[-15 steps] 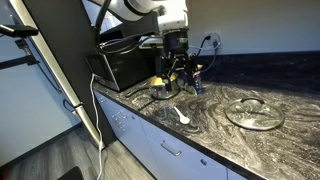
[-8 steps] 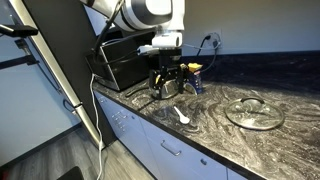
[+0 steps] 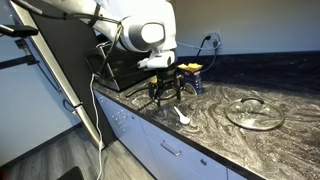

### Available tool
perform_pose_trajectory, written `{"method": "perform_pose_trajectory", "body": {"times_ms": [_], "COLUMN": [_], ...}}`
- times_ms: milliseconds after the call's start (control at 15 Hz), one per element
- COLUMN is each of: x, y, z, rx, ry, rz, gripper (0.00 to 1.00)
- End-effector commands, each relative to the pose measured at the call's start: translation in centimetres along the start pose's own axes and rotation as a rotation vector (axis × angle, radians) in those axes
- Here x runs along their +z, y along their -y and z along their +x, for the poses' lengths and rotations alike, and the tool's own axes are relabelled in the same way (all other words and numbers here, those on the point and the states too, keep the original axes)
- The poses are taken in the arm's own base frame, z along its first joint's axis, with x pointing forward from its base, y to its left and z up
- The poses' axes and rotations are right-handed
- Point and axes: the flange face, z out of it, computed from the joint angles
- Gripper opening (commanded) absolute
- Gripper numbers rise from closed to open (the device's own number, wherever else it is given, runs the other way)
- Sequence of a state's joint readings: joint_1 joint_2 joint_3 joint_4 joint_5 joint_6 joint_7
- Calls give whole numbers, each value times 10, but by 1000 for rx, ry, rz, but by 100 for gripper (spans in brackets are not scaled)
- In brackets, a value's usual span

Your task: Take the lid off of the pot then stir the pot with the spoon

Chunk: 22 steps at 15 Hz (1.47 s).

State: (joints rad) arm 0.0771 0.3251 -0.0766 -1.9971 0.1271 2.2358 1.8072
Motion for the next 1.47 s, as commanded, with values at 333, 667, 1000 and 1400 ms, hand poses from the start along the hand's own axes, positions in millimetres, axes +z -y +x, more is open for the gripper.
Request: {"method": "perform_pose_trajectory", "body": {"times_ms": [333,667,1000,1400], "x": [3,11,20,34], "y": [1,2,5,23], "z": [-12,-36,-52,-54], "rx": [44,147,189,192], "ry": [-46,-71,-90,-125], "rz": [6,54,133,120], "gripper": [100,100,100,100]}}
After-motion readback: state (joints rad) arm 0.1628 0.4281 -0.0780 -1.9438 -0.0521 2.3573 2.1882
